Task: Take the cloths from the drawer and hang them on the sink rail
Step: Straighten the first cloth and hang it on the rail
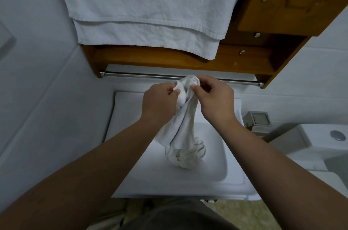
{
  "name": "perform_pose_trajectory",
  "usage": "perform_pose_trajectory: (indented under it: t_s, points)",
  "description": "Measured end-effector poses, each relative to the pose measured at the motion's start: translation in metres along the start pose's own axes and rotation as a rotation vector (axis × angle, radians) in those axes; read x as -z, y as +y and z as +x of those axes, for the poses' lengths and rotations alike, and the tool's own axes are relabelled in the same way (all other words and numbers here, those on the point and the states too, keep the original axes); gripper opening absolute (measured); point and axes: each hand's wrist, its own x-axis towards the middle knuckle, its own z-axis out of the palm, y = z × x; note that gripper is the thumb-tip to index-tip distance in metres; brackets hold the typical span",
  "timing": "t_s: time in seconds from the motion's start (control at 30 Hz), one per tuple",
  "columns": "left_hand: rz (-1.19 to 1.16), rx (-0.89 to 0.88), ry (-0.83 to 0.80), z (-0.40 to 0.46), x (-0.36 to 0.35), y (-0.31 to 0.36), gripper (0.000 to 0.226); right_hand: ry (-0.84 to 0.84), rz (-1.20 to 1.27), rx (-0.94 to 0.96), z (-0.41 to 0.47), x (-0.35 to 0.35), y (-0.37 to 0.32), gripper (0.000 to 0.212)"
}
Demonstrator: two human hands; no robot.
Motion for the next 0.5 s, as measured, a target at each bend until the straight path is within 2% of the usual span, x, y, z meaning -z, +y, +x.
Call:
perform_pose_trajectory:
  t_s: [0.1,0.3,0.5]
  points:
    - [0.076,-0.141,0.011,-0.0016,0.0012,0.0069,0.022,-0.043,-0.070,0.063,-0.0043,-0.0061,-0.0046,0.023]
    - [0.074,-0.142,-0.048,-0.0003,0.0022,0.0025,0.021,-0.111,-0.155,0.132,-0.0073,-0.0047,-0.0069,0.022]
    - [0.047,-0.156,-0.126,-0.0034,0.0049,0.0001,0.015,-0.294,-0.123,0.125,-0.0047,-0.0017,0.0019,0.043]
